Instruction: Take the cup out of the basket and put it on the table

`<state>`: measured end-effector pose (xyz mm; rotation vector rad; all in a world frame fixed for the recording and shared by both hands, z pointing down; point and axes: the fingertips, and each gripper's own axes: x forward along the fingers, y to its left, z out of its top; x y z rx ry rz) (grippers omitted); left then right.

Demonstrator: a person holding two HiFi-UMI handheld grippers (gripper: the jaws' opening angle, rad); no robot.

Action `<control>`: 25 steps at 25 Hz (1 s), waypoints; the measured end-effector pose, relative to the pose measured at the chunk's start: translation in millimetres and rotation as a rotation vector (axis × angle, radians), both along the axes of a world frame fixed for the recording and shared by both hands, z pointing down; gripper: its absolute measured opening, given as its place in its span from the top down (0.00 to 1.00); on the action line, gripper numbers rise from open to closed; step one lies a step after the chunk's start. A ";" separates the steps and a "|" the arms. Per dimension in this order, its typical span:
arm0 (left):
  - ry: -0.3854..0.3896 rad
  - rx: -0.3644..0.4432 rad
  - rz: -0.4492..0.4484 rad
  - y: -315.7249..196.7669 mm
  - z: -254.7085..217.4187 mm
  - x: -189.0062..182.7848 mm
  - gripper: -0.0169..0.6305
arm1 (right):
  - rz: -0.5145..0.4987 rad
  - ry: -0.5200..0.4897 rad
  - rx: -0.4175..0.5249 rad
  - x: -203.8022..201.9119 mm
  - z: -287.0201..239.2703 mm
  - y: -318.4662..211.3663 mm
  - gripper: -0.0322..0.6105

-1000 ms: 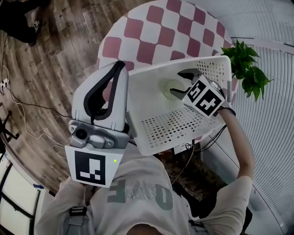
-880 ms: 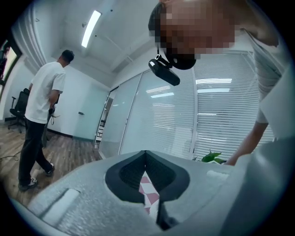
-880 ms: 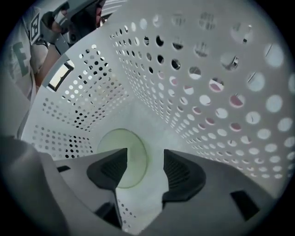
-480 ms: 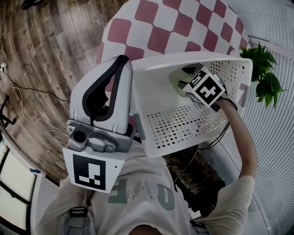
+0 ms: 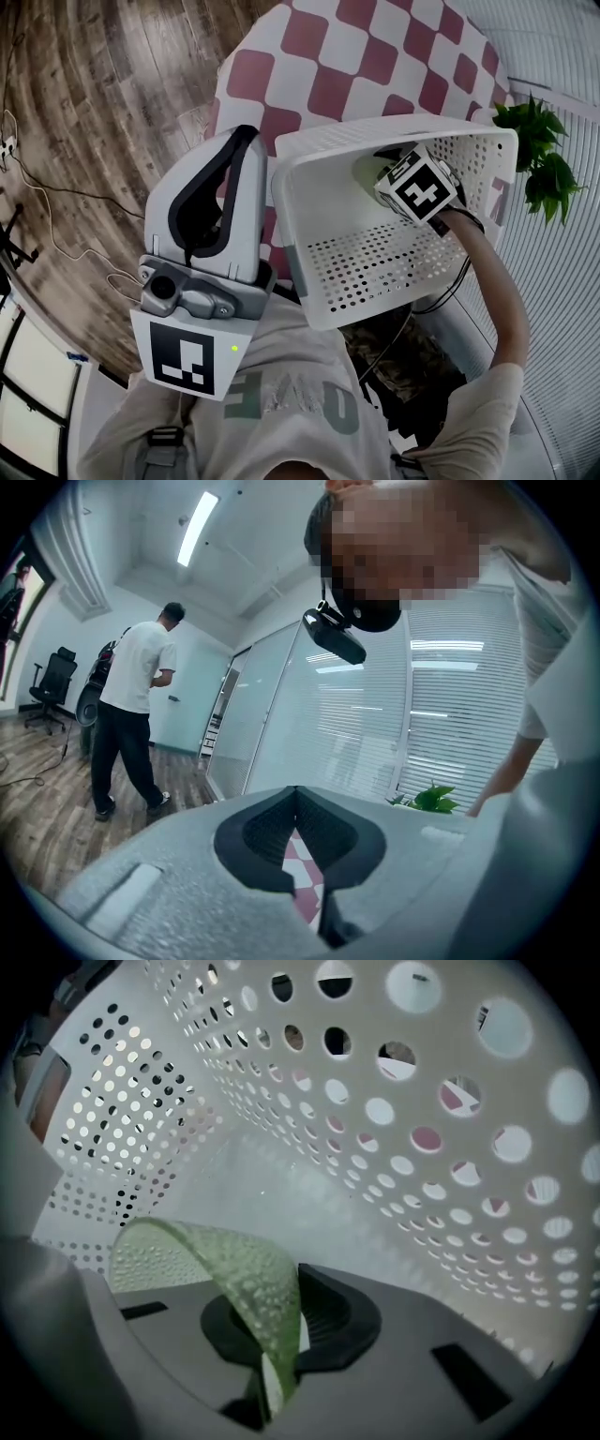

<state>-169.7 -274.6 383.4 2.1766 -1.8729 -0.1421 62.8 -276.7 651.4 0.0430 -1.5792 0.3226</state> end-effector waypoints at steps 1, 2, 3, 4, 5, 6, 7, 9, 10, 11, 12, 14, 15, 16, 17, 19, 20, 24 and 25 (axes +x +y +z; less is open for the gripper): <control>0.009 0.001 0.000 -0.4 -0.4 -0.6 0.97 | -0.003 0.002 0.001 -0.1 0.2 0.0 0.91; 0.014 0.003 0.001 -1.0 -0.9 -1.0 0.97 | -0.003 0.003 0.001 -0.5 0.4 -0.2 0.91; 0.014 0.004 0.005 -1.7 -1.4 -0.9 0.97 | -0.002 0.002 0.002 -1.1 0.4 -0.3 0.91; 0.009 0.004 0.011 -2.1 -1.8 -0.4 0.97 | 0.001 0.002 0.002 -1.6 0.3 -0.3 0.91; 0.005 0.003 0.017 -2.3 -2.1 0.4 0.97 | 0.007 0.001 0.003 -1.7 0.2 -0.4 0.91; 0.003 0.002 0.022 -2.5 -2.5 1.0 0.97 | 0.014 0.000 0.003 -1.4 0.0 -0.6 0.91; 0.002 0.000 0.024 -3.0 -3.3 1.1 0.97 | 0.023 -0.001 0.005 -1.2 -0.3 -1.2 0.91; -0.004 0.003 0.024 -4.7 -7.2 0.1 0.97 | 0.038 -0.006 0.014 -1.5 -2.0 -3.1 0.91; -0.011 0.008 0.023 -5.9 -10.4 -0.5 0.97 | 0.042 -0.011 0.022 -2.2 -4.2 -4.8 0.91; -0.016 0.016 0.026 -7.2 -14.1 -0.7 0.97 | 0.048 -0.019 0.033 -3.3 -8.1 -7.3 0.91; -0.018 0.025 0.033 -8.7 -18.0 0.2 0.97 | 0.058 -0.031 0.046 -4.9 -14.2 -10.4 0.91; -0.013 0.038 0.054 -11.0 -25.6 6.1 0.97 | 0.087 -0.069 0.073 -8.7 -32.5 -16.5 0.91; -0.007 0.042 0.062 -11.2 -29.7 10.9 0.97 | 0.103 -0.094 0.086 -10.2 -44.0 -18.4 0.91; -0.002 0.048 0.068 -11.0 -34.4 16.1 0.97 | 0.118 -0.120 0.099 -11.5 -56.7 -19.6 0.91; 0.002 0.054 0.074 -10.7 -39.7 21.1 0.97 | 0.133 -0.147 0.117 -13.3 -70.6 -20.9 0.91; 0.010 0.073 0.095 -10.4 -52.4 29.3 0.97 | 0.162 -0.203 0.167 -18.2 -101.8 -25.4 0.91; 0.010 0.085 0.111 -10.2 -59.7 33.5 0.97 | 0.180 -0.233 0.196 -20.8 -118.8 -28.2 0.91; -0.046 0.141 0.202 -5.9 -91.2 56.7 0.97 | 0.256 -0.355 0.320 -23.4 -190.5 -33.1 0.91; -0.062 0.150 0.214 -3.7 -98.9 62.7 0.97 | 0.268 -0.382 0.350 -20.8 -208.6 -31.0 0.91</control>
